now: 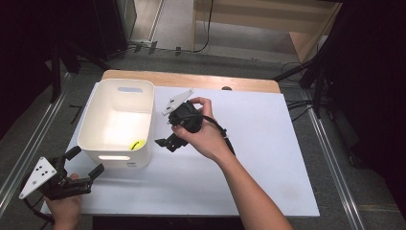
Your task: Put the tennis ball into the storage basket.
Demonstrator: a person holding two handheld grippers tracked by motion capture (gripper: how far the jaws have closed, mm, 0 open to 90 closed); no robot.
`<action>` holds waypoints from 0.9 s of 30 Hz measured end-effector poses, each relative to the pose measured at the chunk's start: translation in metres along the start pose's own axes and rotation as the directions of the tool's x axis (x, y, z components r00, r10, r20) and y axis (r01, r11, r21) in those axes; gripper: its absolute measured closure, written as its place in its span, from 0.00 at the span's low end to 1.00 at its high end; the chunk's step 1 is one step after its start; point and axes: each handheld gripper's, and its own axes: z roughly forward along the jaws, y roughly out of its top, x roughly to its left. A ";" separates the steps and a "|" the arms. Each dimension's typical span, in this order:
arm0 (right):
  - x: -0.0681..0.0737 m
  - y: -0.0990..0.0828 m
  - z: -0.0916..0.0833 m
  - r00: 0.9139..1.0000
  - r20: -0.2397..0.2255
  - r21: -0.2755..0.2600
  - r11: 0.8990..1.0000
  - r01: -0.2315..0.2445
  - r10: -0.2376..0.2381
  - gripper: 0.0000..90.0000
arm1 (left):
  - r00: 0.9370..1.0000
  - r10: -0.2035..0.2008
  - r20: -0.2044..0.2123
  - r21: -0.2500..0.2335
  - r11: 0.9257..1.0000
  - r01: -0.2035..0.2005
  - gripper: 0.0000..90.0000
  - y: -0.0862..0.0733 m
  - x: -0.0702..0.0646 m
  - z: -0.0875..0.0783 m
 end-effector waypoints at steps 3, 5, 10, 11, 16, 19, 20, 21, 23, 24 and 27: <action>-0.002 -0.009 -0.005 1.000 0.013 -0.014 1.000 -0.010 0.010 0.00 | 1.000 -0.002 0.000 -0.001 1.000 0.002 0.00 0.000 0.000 0.000; -0.003 -0.014 -0.008 1.000 0.018 -0.020 1.000 -0.025 0.025 0.00 | 1.000 -0.003 0.000 0.000 1.000 0.003 0.00 0.000 0.000 0.000; -0.005 -0.031 -0.014 0.999 0.030 -0.039 0.998 -0.039 0.040 0.00 | 1.000 0.000 0.001 0.001 1.000 0.000 0.00 0.000 0.000 0.000; -0.005 -0.034 -0.016 0.998 0.032 -0.041 0.998 -0.047 0.048 0.00 | 1.000 -0.001 0.001 0.001 1.000 0.001 0.00 0.000 0.000 0.000; -0.009 -0.051 -0.024 0.996 0.047 -0.066 0.995 -0.076 0.080 0.00 | 1.000 0.000 0.001 0.002 1.000 0.000 0.00 0.000 0.000 0.000; -0.011 -0.061 -0.030 0.994 0.058 -0.084 0.992 -0.090 0.095 0.00 | 1.000 0.001 -0.002 0.003 1.000 -0.001 0.00 0.000 -0.001 0.000; -0.012 -0.065 -0.032 0.993 0.062 -0.091 0.991 -0.093 0.099 0.00 | 1.000 0.002 -0.002 0.004 1.000 -0.002 0.00 0.000 -0.001 0.000; -0.013 -0.068 -0.033 0.992 0.069 -0.097 0.990 -0.102 0.109 0.00 | 1.000 0.002 -0.002 0.004 1.000 -0.002 0.00 0.000 -0.001 0.000; -0.014 -0.075 -0.037 0.990 0.075 -0.107 0.988 -0.113 0.121 0.00 | 1.000 0.003 -0.002 0.003 1.000 -0.003 0.00 0.000 -0.001 0.000; -0.014 -0.079 -0.038 0.988 0.079 -0.111 0.987 -0.120 0.129 0.00 | 1.000 0.002 -0.003 0.003 1.000 -0.002 0.00 0.000 -0.001 0.000; -0.016 -0.090 -0.043 0.985 0.089 -0.125 0.982 -0.139 0.150 0.00 | 1.000 0.001 -0.003 0.004 1.000 -0.001 0.00 0.000 -0.001 0.000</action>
